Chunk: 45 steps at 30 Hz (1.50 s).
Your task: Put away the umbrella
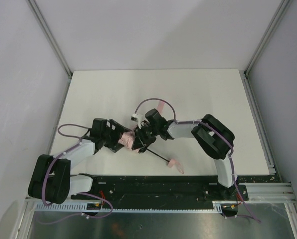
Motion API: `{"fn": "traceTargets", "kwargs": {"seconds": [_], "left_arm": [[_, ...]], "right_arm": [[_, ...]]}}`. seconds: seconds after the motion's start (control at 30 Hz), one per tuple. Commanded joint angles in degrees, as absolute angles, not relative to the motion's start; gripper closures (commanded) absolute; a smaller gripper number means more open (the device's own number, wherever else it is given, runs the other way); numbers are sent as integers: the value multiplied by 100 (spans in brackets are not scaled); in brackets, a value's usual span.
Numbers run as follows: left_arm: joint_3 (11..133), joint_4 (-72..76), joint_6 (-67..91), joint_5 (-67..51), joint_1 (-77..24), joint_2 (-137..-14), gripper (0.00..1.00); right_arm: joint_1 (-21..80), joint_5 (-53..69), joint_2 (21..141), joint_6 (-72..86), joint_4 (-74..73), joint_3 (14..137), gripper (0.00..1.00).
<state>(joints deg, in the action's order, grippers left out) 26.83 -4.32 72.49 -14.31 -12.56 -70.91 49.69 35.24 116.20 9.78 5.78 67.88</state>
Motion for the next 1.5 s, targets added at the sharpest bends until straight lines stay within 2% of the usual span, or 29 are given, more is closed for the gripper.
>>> {"fn": "traceTargets", "kwargs": {"seconds": [0.0, 0.17, 0.3, 0.5, 0.63, 0.7, 0.8, 0.83, 0.93, 1.03, 1.2, 1.3, 1.47], "left_arm": [[2358, -562, 7345, -1722, -1410, -7140, 1], [2090, -563, 7438, -1395, -1459, -7079, 1], [2142, -555, 7348, -1050, -1597, -7220, 10], [2044, -538, 7161, -628, -1870, -7118, 43], [1957, -530, 6994, -406, -2002, -6987, 74], [1946, -532, 6967, -394, -2063, -6996, 80], [1955, -533, 6975, -449, -2117, -7096, 86], [1966, -530, 6981, -479, -2122, -7138, 88], [2017, -534, 6988, -544, -2126, -7216, 92], [2035, -540, 7009, -581, -2136, -7225, 94], [2024, -547, 7042, -642, -2151, -7189, 98], [2000, -567, 7105, -716, -2148, -7228, 100], [2004, -579, 7137, -854, -2151, -7342, 100]], "right_arm": [[4855, 4711, 12358, 1890, -143, 6229, 100], [4773, 5080, 12424, 2087, 177, 6223, 100], [4746, 5168, 12446, 2113, 167, 6223, 100], [4729, 5194, 12390, 2163, 201, 6215, 100], [4722, 5055, 12232, 2184, 262, 6214, 100], [4727, 4839, 12049, 2137, 230, 6216, 99], [4728, 4359, 11629, 2078, 161, 6222, 89], [4728, 4214, 11461, 2063, 137, 6218, 83], [4768, 3727, 10866, 2002, 57, 6222, 55], [4921, 3073, 10204, 1794, -174, 6223, 40], [5792, 582, 9486, 1008, -657, 6223, 26], [6445, -875, 9521, 598, -616, 6223, 21], [7194, -2429, 9912, 160, -361, 6303, 18]]}}
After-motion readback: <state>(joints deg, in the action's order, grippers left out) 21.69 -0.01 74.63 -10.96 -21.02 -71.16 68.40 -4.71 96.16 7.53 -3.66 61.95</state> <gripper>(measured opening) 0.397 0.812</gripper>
